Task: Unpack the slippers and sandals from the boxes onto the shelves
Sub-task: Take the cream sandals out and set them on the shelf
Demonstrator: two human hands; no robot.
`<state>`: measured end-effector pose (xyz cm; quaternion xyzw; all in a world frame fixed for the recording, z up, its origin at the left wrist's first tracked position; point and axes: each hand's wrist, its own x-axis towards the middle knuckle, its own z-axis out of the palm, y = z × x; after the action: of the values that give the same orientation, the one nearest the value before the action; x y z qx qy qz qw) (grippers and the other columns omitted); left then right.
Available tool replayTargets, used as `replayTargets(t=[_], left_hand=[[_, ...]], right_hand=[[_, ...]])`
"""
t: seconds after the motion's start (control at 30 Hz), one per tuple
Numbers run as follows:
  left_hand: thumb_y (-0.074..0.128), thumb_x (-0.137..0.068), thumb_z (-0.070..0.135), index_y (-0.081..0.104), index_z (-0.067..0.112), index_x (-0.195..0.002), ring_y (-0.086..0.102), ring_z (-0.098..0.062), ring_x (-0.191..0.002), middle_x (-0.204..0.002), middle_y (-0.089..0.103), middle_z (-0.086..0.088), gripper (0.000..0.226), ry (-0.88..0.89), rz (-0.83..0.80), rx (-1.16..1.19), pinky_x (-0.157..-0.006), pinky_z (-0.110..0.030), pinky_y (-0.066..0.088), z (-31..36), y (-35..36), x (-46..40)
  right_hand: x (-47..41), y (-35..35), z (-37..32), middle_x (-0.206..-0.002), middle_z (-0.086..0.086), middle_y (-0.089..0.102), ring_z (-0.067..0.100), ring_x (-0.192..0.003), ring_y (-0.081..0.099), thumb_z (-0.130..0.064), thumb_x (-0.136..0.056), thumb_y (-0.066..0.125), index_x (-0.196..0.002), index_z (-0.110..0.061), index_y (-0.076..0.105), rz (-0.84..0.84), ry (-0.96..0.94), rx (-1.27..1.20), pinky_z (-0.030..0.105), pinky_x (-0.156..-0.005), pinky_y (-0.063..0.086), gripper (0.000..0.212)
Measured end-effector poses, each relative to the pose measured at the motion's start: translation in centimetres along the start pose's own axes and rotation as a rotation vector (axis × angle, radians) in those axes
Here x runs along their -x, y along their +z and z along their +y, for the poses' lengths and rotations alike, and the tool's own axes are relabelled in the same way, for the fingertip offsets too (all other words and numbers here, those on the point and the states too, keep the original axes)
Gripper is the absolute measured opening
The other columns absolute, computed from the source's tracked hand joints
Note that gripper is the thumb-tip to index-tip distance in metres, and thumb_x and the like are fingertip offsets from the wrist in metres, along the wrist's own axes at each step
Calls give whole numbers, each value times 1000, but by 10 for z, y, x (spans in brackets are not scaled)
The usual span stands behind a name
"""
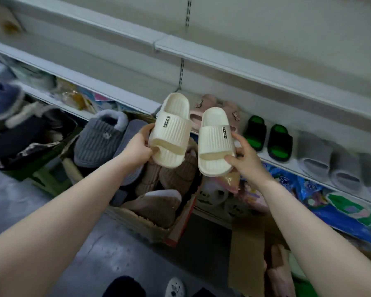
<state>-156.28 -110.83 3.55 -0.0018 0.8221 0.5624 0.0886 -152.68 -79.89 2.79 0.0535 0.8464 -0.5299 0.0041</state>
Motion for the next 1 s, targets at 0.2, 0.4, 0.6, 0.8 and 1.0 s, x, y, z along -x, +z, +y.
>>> replayTargets(t=[0.2, 0.4, 0.6, 0.8, 1.0], left_hand=[[57, -89, -2, 33, 22, -144, 59, -20, -95, -107, 58, -5, 65, -26, 48, 52, -79, -44, 56, -11, -50, -55], [57, -87, -1, 36, 20, -142, 60, -24, -90, -107, 59, -14, 62, -54, 3, -35, -77, -45, 57, -34, -102, -155], [60, -84, 1, 38, 25, -142, 61, -35, -100, -104, 62, -12, 67, -79, -76, -126, -90, -51, 52, -50, -152, -270], [62, -79, 4, 41, 23, -138, 62, -38, -101, -113, 62, -21, 66, -94, -158, -115, -86, -54, 54, -79, -161, -363], [58, -86, 4, 35, 24, -142, 60, -38, -104, -119, 61, -21, 63, -77, -220, -197, -91, -50, 51, -103, -145, -414]], right_hand=[[-73, 47, -24, -128, 3, 58, 20, -111, 59, -2, -83, 65, -144, -35, 40, 9, -6, 51, 44, -90, 55, 75], [-144, 112, -42, -135, 4, 53, 24, -113, 59, -6, -84, 65, -144, -36, 37, 63, 37, 65, 45, -97, 51, 73], [-225, 182, -53, -131, 5, 58, 25, -113, 59, -6, -83, 64, -145, -35, 35, 171, 141, 36, 49, -97, 51, 74], [-305, 218, -45, -134, 5, 56, 26, -115, 58, -7, -88, 62, -147, -37, 29, 221, 289, 16, 43, -93, 53, 75], [-345, 227, -31, -137, 2, 51, 22, -115, 55, -3, -94, 56, -153, -27, 25, 261, 334, 145, 20, -80, 46, 71]])
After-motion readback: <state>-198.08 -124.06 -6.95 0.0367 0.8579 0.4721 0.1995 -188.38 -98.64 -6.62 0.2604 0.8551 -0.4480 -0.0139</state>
